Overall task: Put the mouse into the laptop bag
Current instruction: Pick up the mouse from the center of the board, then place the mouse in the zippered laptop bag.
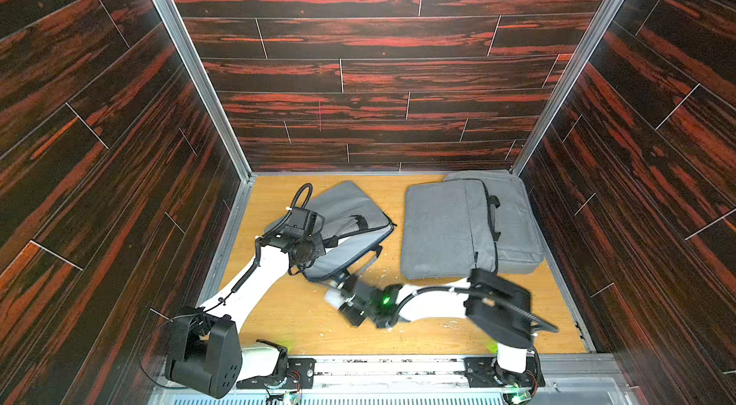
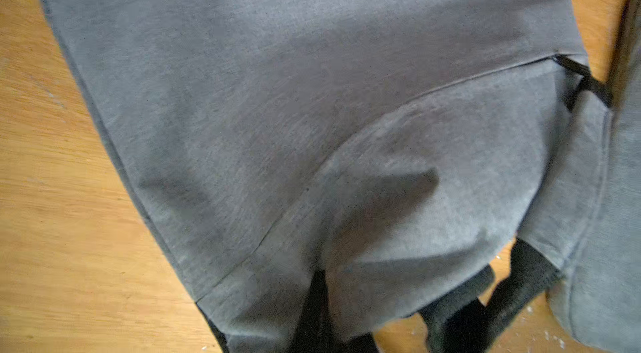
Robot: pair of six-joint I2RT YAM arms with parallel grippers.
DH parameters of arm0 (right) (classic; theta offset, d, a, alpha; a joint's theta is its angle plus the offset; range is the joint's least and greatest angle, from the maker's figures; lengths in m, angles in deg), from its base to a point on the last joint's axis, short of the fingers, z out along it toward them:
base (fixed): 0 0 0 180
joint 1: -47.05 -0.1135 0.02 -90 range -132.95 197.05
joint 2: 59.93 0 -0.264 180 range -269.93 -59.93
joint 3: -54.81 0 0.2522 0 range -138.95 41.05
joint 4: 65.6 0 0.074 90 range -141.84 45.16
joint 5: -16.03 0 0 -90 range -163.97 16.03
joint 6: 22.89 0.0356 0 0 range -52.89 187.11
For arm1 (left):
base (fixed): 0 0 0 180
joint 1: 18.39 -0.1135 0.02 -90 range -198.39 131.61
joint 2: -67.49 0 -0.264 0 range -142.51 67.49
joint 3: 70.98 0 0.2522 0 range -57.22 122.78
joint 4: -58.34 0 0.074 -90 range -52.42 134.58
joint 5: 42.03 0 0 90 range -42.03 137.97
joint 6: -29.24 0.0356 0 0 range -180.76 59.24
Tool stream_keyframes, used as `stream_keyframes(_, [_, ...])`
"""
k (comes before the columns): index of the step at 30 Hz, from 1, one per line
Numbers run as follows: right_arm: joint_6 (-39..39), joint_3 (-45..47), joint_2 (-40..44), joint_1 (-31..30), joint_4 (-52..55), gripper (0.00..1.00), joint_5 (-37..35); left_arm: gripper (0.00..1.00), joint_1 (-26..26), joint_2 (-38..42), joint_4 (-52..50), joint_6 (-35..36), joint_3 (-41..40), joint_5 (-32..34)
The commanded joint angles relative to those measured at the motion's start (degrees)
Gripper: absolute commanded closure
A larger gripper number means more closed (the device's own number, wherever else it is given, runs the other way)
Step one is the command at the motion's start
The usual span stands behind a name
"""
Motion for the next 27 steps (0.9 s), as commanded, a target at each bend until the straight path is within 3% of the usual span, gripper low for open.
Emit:
stream_keyframes(1, [1.8, 0.6, 4.0, 1.0, -2.3, 0.44, 0.0, 1.0, -0.2, 1.7, 1.3, -1.2, -0.2, -2.6])
stream_keyframes(10, [-0.8, -1.4, 5.7, 2.3, -3.5, 0.45, 1.1, 1.0, -0.2, 0.8, 2.0, -1.8, -0.7, -4.7])
stream_keyframes(27, [-2.7, -16.9, -11.1, 7.4, -9.2, 0.45, 7.0, 1.0, -0.2, 1.7, 7.3, -6.4, -5.6, -11.0])
